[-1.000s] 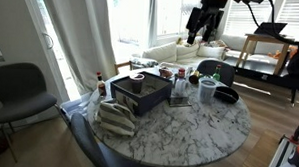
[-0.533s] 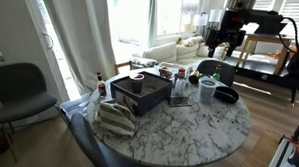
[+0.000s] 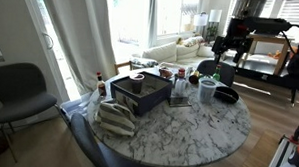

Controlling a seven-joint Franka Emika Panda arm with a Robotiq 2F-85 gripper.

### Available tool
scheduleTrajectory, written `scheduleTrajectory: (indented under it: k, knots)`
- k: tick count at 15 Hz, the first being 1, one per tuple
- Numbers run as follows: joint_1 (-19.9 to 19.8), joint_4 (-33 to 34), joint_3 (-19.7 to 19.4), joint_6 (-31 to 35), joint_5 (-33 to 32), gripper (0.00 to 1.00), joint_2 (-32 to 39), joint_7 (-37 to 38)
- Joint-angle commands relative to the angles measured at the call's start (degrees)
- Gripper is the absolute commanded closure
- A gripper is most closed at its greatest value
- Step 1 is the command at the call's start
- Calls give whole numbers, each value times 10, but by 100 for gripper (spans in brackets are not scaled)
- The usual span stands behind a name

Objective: Remove the glasses from the case, then put them in the transparent bucket

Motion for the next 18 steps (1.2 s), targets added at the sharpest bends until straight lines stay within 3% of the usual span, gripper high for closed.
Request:
scheduleTrajectory:
  k: [1, 3, 6, 8, 18]
  knots:
    - [0, 1, 0, -2, 0, 0, 0, 0]
    - [-11, 4, 7, 12, -12, 0, 8, 13]
    - [-45, 32, -19, 38, -39, 0, 49, 2]
    - [-34, 19, -17, 29, -30, 0, 22, 4]
    - [-44, 36, -29, 35, -39, 0, 48, -4]
